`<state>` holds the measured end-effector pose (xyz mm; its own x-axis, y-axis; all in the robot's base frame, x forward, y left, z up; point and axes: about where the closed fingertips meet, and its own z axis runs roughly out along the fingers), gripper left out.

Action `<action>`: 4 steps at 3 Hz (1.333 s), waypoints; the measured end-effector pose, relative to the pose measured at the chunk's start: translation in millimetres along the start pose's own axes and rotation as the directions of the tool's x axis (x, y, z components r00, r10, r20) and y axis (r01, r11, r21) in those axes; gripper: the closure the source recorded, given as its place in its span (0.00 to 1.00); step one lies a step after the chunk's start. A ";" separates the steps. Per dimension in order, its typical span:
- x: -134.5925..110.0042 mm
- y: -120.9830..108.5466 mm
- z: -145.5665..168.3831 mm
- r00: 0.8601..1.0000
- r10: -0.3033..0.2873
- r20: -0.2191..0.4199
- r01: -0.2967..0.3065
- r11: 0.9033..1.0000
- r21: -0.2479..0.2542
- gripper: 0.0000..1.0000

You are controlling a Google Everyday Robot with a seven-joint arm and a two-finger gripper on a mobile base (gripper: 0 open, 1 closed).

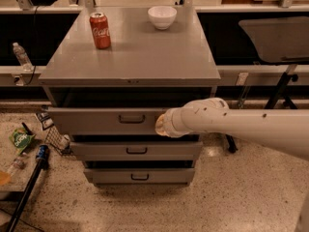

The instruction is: Close top drawer

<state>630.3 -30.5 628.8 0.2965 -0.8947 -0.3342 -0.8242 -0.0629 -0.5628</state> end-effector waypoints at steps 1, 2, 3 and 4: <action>5.6 -16.7 7.7 1.000 -0.018 -0.017 0.018 1.000 0.008 1.00; 10.1 -27.0 12.3 0.999 -0.025 -0.031 0.025 1.000 0.014 1.00; 11.0 -28.5 13.3 0.999 -0.026 -0.035 0.026 1.000 0.016 1.00; 10.9 -28.5 13.2 0.999 -0.026 -0.035 0.026 1.000 0.017 1.00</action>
Offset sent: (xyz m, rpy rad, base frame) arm 0.0471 -0.0059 0.0049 -0.0512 -0.0393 -0.0136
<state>663.4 -32.7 631.2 0.3004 -0.9078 -0.2928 -0.8080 -0.0791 -0.5838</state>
